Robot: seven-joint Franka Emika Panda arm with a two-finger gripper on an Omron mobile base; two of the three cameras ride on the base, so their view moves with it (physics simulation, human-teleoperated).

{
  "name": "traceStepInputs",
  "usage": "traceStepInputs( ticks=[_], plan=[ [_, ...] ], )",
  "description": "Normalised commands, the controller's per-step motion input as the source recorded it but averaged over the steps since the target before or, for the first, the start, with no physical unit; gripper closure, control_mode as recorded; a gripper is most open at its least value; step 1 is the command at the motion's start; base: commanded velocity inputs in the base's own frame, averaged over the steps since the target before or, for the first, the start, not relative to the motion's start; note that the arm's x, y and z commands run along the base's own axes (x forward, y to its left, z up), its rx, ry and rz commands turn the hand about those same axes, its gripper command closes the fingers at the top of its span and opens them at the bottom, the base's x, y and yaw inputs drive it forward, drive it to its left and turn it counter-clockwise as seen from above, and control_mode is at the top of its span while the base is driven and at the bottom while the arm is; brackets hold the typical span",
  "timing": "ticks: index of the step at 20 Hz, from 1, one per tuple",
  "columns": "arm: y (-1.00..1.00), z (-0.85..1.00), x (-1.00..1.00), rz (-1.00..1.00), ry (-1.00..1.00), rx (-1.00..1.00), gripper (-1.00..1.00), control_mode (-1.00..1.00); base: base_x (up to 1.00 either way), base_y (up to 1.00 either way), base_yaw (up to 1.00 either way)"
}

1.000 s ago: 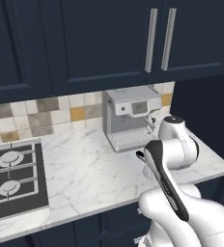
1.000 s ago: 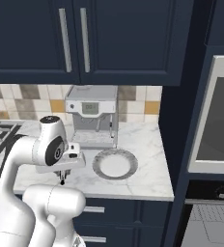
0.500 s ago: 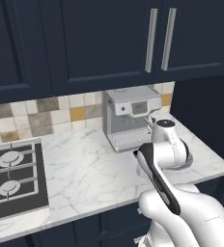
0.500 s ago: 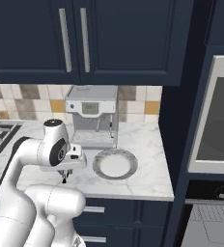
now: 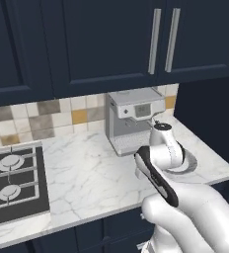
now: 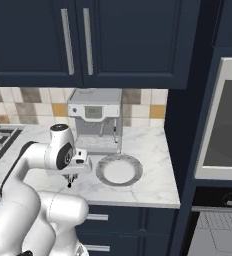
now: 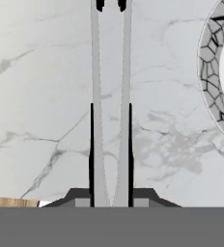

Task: Pick up the tongs from the counter and place them near the plate next to the oven.

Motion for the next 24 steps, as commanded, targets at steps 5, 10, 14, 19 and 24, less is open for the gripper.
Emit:
traceStepInputs(
  ticks=[5, 10, 14, 19, 24],
  plan=[
    [0.0, -0.29, 0.13, 0.0, 0.0, 0.0, 1.0, -1.0, 0.0, 0.0, 0.0],
    [0.0, -0.38, 0.05, 0.0, 0.0, 0.0, 1.0, -1.0, 0.0, 0.0, 0.0],
    [0.0, -0.3, 0.0, 0.0, 0.0, 0.0, 1.0, -1.0, 0.0, 0.0, 0.0],
    [0.0, -0.3, 0.0, 0.0, 0.0, 0.0, 1.0, -1.0, 0.0, 0.0, 0.0],
    [0.0, -0.29, 0.0, 0.0, 0.0, 0.0, 1.0, -1.0, 0.0, 0.0, 0.0]
  ],
)
